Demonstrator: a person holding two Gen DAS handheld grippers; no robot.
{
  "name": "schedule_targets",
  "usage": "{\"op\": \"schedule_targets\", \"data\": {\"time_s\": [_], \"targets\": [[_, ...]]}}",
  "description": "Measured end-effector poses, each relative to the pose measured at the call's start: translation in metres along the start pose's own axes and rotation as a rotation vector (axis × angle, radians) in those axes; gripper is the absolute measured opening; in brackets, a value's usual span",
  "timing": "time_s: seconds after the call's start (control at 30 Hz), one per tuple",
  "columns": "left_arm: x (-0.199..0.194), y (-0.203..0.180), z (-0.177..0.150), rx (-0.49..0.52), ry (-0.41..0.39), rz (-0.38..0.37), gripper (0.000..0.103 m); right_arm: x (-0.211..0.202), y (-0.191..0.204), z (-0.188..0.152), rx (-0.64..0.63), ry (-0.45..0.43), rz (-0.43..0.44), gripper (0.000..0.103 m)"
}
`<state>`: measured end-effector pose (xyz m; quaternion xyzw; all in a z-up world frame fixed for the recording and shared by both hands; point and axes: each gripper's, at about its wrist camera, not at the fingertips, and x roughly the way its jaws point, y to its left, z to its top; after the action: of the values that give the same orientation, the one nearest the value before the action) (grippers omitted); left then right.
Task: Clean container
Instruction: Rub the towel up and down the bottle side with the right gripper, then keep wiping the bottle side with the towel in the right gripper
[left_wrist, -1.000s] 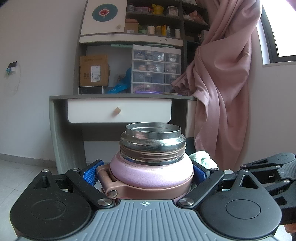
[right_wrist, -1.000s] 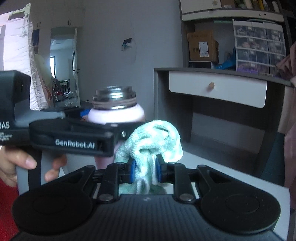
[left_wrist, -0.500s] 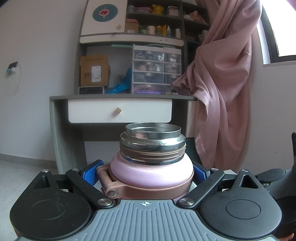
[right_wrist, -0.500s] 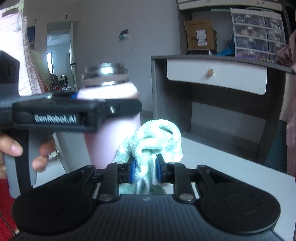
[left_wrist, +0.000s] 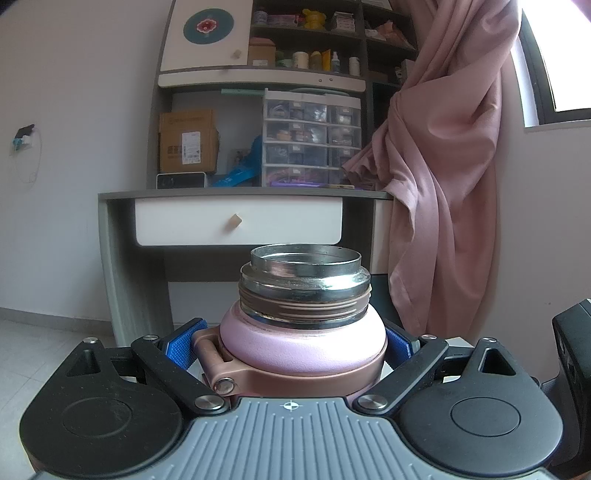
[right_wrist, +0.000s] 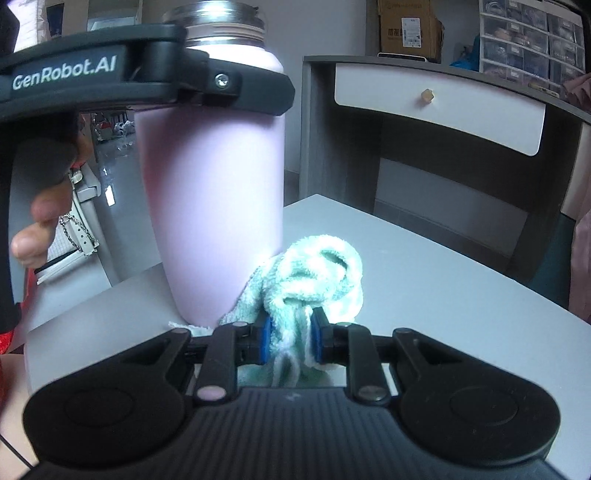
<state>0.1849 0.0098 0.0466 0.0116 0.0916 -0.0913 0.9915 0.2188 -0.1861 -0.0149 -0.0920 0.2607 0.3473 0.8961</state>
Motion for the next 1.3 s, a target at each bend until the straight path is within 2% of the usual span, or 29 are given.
{"op": "schedule_targets", "data": {"time_s": [0.2,0.3,0.63,0.73,1.03,1.3], "targets": [[-0.002,0.0,0.0,0.0,0.0,-0.001,0.095,-0.004,-0.005,0.0,0.026,-0.013,0.015,0.022],[-0.003,-0.001,0.0,0.001,0.0,-0.002,0.095,-0.011,-0.008,0.004,0.035,-0.052,0.018,0.022],[-0.005,-0.001,0.001,0.001,0.001,-0.006,0.095,-0.051,-0.024,0.017,0.157,-0.293,0.069,0.022],[-0.004,-0.003,0.0,0.002,0.001,-0.005,0.095,-0.056,-0.024,0.017,0.171,-0.332,0.075,0.022],[-0.005,-0.002,0.0,0.004,0.002,-0.005,0.095,-0.053,-0.024,0.017,0.167,-0.334,0.07,0.022],[-0.006,-0.004,0.0,0.011,0.003,0.0,0.095,-0.037,-0.024,0.014,0.157,-0.249,0.049,0.022]]}}
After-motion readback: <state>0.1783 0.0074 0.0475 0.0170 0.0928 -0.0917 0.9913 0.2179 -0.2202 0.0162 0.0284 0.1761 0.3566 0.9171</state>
